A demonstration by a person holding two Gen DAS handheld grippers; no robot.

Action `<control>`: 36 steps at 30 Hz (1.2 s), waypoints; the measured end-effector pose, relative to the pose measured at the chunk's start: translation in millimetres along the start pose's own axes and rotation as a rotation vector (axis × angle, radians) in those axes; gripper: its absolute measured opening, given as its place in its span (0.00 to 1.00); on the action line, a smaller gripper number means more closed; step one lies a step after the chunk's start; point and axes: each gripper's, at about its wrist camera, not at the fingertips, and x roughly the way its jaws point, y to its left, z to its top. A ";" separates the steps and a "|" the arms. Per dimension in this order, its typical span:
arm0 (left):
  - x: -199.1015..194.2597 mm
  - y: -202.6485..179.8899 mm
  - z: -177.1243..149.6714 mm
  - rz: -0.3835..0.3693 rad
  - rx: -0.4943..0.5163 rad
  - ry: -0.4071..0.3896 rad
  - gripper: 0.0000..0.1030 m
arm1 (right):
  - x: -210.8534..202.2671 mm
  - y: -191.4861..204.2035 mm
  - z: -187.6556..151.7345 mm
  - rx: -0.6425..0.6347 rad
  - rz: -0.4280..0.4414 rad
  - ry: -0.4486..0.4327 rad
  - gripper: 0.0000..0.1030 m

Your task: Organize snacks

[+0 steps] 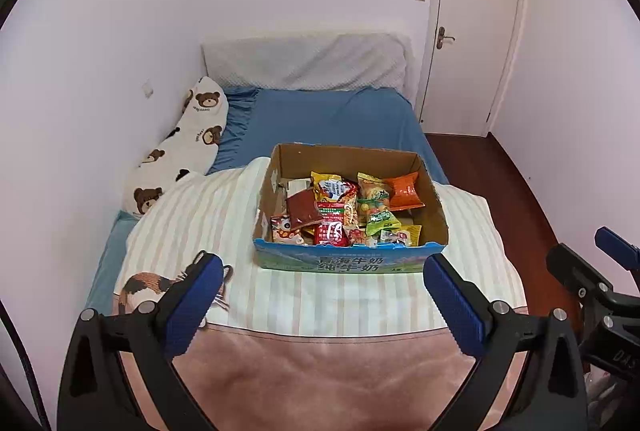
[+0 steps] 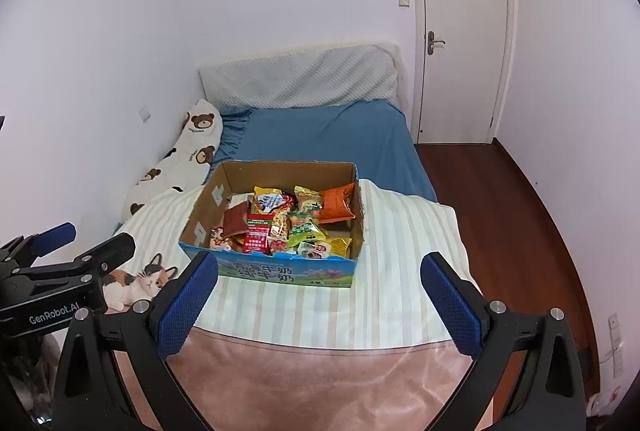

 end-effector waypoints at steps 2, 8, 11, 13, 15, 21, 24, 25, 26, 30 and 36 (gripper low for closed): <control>-7.3 0.0 -1.9 0.005 -0.001 -0.016 1.00 | -6.7 1.1 -1.1 -0.002 0.000 -0.008 1.00; -15.1 -2.7 -6.6 0.000 0.000 -0.025 1.00 | -13.9 1.8 -1.8 -0.003 0.004 -0.016 1.00; -10.0 -3.8 -7.8 -0.001 -0.003 -0.016 1.00 | -14.6 1.2 -2.3 -0.003 -0.001 -0.018 1.00; -4.1 -2.4 -9.0 -0.014 -0.016 -0.003 1.00 | -11.0 0.6 -2.8 -0.005 -0.006 -0.013 1.00; 4.1 -1.7 -9.8 -0.020 -0.018 0.010 1.00 | -4.8 -1.3 -3.0 -0.002 -0.015 -0.009 1.00; 26.6 -0.9 -9.9 0.014 -0.018 0.032 1.00 | 20.6 -7.4 -1.0 0.001 -0.054 0.013 1.00; 44.8 -1.5 -6.8 0.026 -0.015 0.053 1.00 | 37.0 -10.2 0.2 0.006 -0.067 0.025 1.00; 50.6 -2.5 -6.0 0.027 -0.012 0.061 1.00 | 42.0 -10.9 0.4 0.009 -0.068 0.029 1.00; 57.7 -3.5 -5.2 0.035 -0.008 0.068 1.00 | 46.9 -12.4 0.4 0.014 -0.068 0.035 1.00; 83.0 -4.3 -1.3 0.051 -0.009 0.101 1.00 | 68.5 -13.4 2.5 0.014 -0.070 0.057 1.00; 112.5 -5.1 4.4 0.047 -0.008 0.146 1.00 | 99.8 -16.9 11.3 0.018 -0.078 0.083 1.00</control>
